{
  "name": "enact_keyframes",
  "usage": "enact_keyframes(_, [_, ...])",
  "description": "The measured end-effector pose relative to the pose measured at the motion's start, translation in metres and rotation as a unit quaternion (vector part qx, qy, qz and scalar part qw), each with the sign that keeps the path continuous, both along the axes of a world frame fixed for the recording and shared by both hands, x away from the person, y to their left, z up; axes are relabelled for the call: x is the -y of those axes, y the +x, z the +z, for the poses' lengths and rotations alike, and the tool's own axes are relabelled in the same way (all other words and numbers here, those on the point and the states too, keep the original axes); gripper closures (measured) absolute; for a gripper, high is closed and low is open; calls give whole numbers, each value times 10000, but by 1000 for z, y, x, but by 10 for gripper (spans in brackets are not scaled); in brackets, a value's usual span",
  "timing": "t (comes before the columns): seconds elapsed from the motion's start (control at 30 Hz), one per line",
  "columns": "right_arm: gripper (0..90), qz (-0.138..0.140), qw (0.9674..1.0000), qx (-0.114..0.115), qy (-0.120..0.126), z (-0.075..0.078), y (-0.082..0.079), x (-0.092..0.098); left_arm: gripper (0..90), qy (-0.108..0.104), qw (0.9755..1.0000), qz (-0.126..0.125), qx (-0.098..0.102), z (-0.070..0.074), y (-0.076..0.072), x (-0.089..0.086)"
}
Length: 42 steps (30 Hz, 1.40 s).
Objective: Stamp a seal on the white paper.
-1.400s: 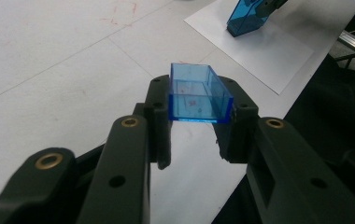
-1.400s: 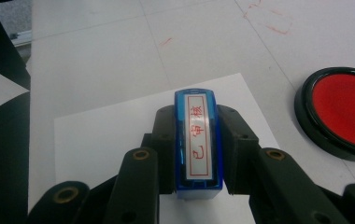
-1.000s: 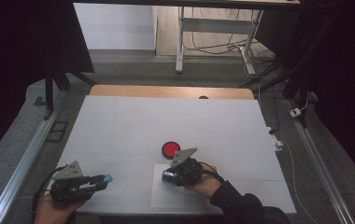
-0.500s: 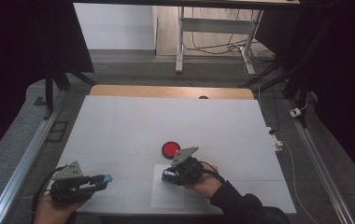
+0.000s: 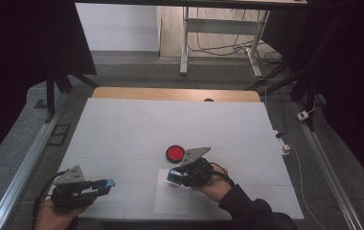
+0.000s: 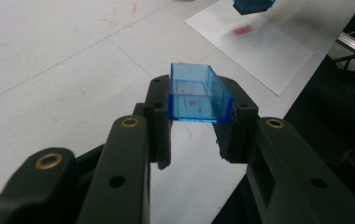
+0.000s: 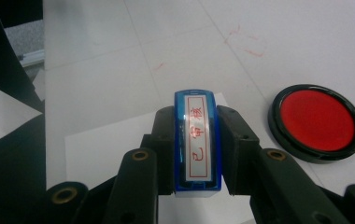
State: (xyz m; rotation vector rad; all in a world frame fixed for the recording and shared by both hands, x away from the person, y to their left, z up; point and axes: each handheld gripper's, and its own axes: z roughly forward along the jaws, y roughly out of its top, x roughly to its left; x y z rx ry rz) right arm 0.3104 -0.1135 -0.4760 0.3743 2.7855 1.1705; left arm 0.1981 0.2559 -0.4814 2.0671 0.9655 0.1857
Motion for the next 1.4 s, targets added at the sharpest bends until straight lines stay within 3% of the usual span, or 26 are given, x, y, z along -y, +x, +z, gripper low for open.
enact_keyframes(0.4, [700, -69, 9993, -123, 351, 16, 1, 7, 684, -14, 10000, 4, 3, 0, 0, 0])
enact_keyframes(0.87, [700, -20, 9975, 22, 703, 36, -3, 13, 685, -11, 10000, -6, 3, 0, 0, 0])
enact_keyframes(1.4, [700, -9, 9968, 88, 798, 44, -6, 18, 685, 70, 10000, -36, -20, 0, 1, 2])
